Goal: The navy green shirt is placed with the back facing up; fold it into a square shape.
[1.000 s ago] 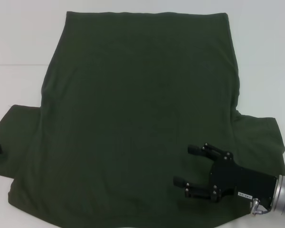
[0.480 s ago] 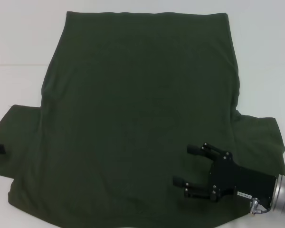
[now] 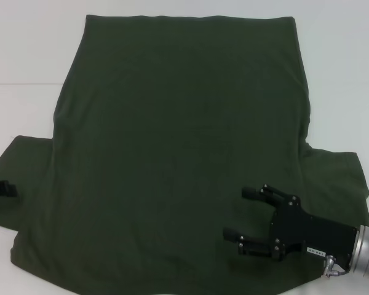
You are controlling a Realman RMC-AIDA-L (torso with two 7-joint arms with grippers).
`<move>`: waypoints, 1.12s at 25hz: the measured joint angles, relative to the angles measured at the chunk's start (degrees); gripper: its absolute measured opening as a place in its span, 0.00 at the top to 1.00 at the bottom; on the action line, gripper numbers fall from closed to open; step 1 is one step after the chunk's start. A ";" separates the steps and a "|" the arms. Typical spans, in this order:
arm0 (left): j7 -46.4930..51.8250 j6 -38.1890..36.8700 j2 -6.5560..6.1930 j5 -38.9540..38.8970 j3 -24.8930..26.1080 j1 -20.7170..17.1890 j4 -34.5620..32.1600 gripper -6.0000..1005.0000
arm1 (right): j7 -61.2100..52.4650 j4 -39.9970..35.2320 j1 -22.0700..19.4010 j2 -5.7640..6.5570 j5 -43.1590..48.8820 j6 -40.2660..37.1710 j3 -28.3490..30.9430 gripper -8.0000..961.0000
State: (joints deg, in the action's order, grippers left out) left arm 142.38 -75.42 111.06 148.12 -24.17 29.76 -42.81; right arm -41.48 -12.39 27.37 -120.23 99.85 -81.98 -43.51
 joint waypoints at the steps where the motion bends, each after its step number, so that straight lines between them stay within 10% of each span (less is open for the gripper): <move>1: -0.04 0.00 0.16 -0.01 -0.01 0.16 0.01 0.15 | 0.00 0.00 0.02 0.00 0.00 -0.03 0.00 0.02; 21: -3.44 1.85 2.09 -0.06 -2.67 1.43 -1.15 0.19 | -0.06 0.00 -0.22 0.00 0.00 -1.83 0.45 0.02; 28: -3.01 2.22 2.03 0.27 -2.57 1.45 -1.51 0.48 | -0.73 -0.03 -0.22 0.00 0.00 -2.82 0.45 0.02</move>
State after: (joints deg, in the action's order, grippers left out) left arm 139.38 -73.19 113.09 148.39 -26.74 31.21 -44.32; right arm -42.21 -12.42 27.16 -120.23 99.84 -84.80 -43.06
